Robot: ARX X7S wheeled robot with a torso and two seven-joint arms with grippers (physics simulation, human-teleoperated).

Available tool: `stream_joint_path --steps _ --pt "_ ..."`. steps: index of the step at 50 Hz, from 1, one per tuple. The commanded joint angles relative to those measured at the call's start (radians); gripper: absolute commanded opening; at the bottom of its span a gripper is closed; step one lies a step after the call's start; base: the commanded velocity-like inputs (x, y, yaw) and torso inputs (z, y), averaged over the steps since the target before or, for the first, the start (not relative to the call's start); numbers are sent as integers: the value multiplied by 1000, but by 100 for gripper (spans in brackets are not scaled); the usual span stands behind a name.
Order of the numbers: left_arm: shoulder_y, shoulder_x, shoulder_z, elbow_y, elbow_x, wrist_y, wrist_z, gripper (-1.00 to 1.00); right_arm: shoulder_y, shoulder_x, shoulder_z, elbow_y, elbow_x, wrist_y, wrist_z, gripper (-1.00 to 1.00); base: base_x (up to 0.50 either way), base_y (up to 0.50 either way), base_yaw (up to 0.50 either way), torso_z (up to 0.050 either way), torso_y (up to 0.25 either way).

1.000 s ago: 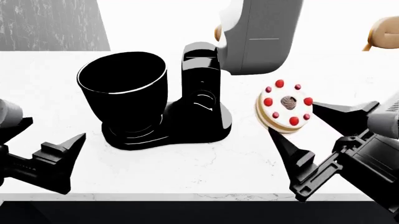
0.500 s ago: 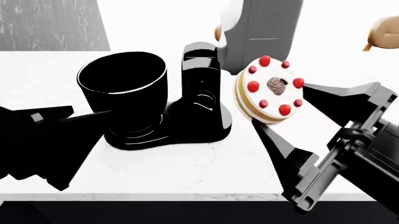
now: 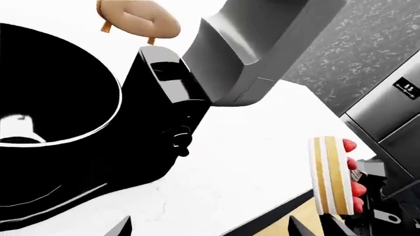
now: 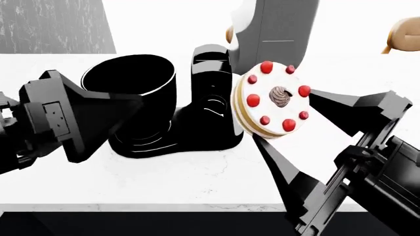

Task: Place the cake in the stand mixer bowl.

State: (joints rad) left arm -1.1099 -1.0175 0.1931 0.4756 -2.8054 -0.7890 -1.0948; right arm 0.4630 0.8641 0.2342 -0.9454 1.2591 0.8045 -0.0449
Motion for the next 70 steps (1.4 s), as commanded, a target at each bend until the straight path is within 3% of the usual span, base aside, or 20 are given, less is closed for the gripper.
stream_joint_path --steps 1,20,38,70 --pt "-18 34 71 -28 -11 47 -27 100 -45 -65 -56 -31 -266 -58 -82 -100 0 0 0 0 0" --pt "-80 86 125 -24 -4 21 -32 100 -16 -61 -120 -19 -293 -54 -84 -100 0 0 0 0 1" --pt "-102 178 124 -58 27 1 51 100 -4 -99 -213 27 -378 -76 -110 -100 0 0 0 0 0" --pt "-141 300 186 -158 99 -65 134 100 6 -106 -258 20 -384 -91 -113 -100 0 0 0 0 0"
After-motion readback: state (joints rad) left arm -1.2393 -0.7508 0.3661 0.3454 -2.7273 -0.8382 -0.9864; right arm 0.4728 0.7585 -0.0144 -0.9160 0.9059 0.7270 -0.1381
